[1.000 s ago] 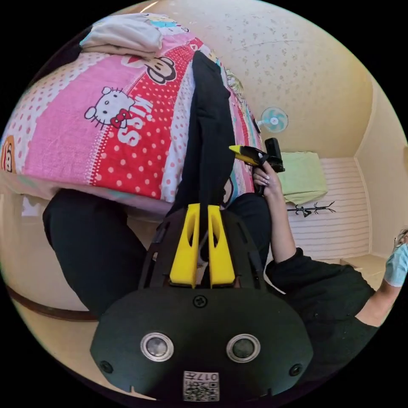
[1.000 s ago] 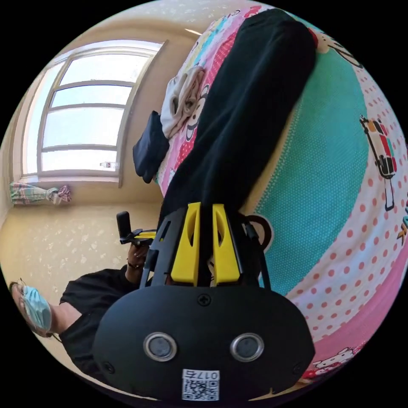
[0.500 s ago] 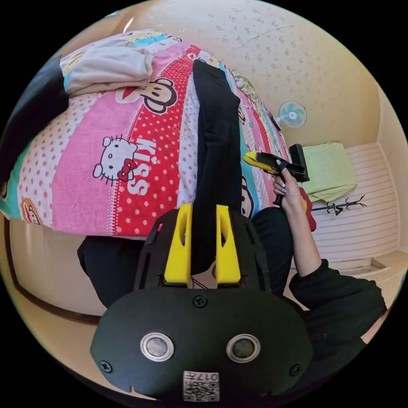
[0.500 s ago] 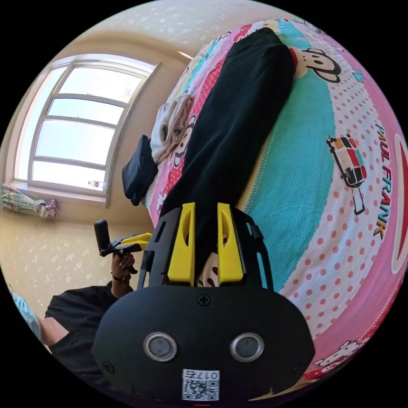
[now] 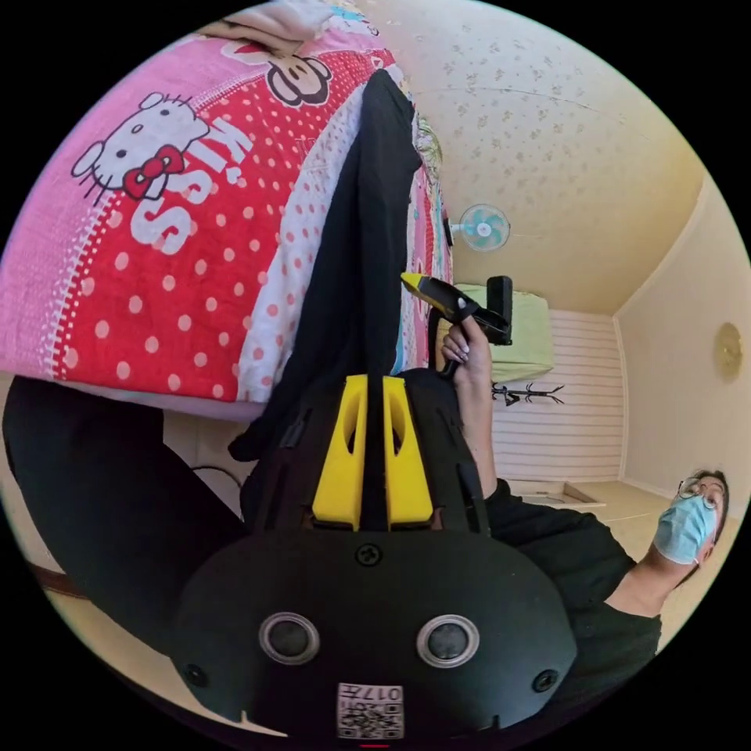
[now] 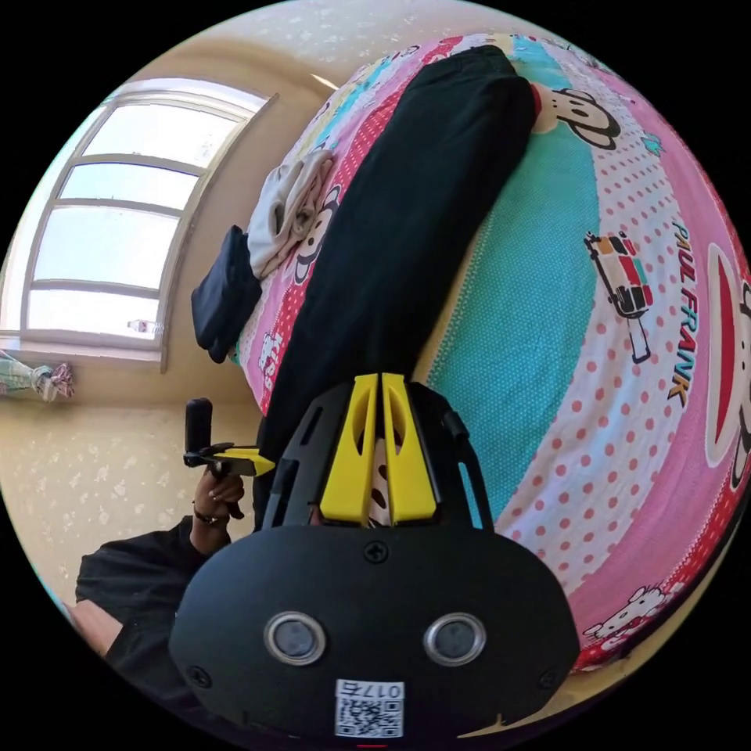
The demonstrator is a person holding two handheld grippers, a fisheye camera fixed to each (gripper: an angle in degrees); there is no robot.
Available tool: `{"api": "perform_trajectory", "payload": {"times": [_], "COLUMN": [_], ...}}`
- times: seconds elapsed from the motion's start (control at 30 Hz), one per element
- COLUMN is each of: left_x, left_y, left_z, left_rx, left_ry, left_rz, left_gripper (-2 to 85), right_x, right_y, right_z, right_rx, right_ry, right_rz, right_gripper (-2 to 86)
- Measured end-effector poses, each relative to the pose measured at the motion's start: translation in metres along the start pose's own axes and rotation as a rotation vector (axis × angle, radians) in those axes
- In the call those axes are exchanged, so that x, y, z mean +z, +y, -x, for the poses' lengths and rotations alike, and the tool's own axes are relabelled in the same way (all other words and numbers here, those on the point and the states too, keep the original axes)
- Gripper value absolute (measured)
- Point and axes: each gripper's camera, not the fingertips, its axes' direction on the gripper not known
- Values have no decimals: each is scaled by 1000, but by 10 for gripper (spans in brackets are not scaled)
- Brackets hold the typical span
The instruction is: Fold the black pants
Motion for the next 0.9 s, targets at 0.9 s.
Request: {"api": "perform_trajectory", "payload": {"times": [0.9], "left_x": [52], "left_y": [-276], "left_z": [-13], "left_rx": [38], "left_ry": [-957], "left_rz": [568], "left_gripper": [-9], "right_x": [36], "right_y": [-27], "right_z": [68], "right_rx": [-126], "right_ry": [241], "right_rz": [120], "right_gripper": [34]}}
